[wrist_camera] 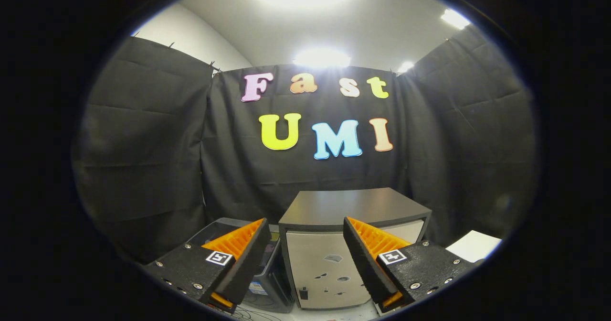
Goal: Put the clothes into the washing machine and then close the washing machine lid.
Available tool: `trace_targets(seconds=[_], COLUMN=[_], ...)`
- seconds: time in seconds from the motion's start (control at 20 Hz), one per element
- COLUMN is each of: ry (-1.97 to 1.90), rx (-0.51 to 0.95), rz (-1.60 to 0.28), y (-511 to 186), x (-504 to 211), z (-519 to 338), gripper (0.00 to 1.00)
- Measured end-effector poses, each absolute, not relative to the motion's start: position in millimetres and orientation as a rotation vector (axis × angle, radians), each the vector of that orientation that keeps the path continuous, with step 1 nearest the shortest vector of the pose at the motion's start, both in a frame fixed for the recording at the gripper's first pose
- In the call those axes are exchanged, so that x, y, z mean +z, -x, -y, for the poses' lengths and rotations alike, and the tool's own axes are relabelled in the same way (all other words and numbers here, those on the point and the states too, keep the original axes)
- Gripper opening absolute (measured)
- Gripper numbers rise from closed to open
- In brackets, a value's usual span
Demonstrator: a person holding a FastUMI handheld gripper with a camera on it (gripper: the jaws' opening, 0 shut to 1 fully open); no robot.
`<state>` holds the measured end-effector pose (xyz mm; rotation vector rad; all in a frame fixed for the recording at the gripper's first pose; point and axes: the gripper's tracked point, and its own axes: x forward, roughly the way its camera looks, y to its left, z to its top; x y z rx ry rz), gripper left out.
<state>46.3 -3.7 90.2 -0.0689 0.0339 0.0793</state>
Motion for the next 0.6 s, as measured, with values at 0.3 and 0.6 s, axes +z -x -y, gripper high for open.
trace_targets(seconds=[0.3, 0.6], ry=[0.074, 0.066], rx=[0.081, 0.071], rz=[-0.046, -0.052], y=[-44.1, -43.8], x=[88.1, 87.0], z=[6.1, 11.3], gripper=[0.95, 0.95])
